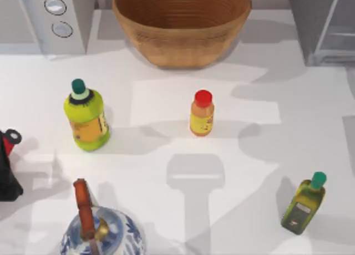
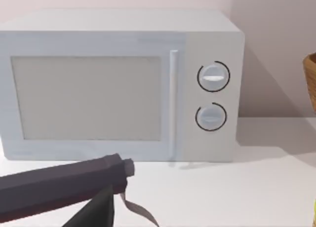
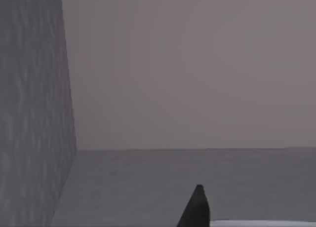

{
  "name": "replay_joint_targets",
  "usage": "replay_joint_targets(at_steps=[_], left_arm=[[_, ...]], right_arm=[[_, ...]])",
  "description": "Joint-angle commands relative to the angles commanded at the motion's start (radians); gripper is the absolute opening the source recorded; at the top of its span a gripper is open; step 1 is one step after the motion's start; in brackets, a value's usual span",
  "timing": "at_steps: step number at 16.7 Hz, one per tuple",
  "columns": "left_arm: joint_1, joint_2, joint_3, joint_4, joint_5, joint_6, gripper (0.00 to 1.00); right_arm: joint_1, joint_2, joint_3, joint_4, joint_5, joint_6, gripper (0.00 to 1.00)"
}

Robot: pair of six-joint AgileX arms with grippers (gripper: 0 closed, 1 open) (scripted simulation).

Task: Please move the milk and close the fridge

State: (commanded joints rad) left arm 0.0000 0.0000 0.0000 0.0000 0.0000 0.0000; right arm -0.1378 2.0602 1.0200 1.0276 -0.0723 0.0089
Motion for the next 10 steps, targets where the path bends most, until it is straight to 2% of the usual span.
replay_joint_targets(at_steps=[4,10], left_arm=[[0.000,0.000,0.000,0.000,0.000,0.000,1.00],[0.000,0.000,0.000,0.000,0.000,0.000,1.00]], right_arm=[[-0.047,0.173,0.198,-0.061,-0.069,-0.007,0.00],[-0.056,0.210,0.232,-0.084,-0.097,-0.008,0.00]])
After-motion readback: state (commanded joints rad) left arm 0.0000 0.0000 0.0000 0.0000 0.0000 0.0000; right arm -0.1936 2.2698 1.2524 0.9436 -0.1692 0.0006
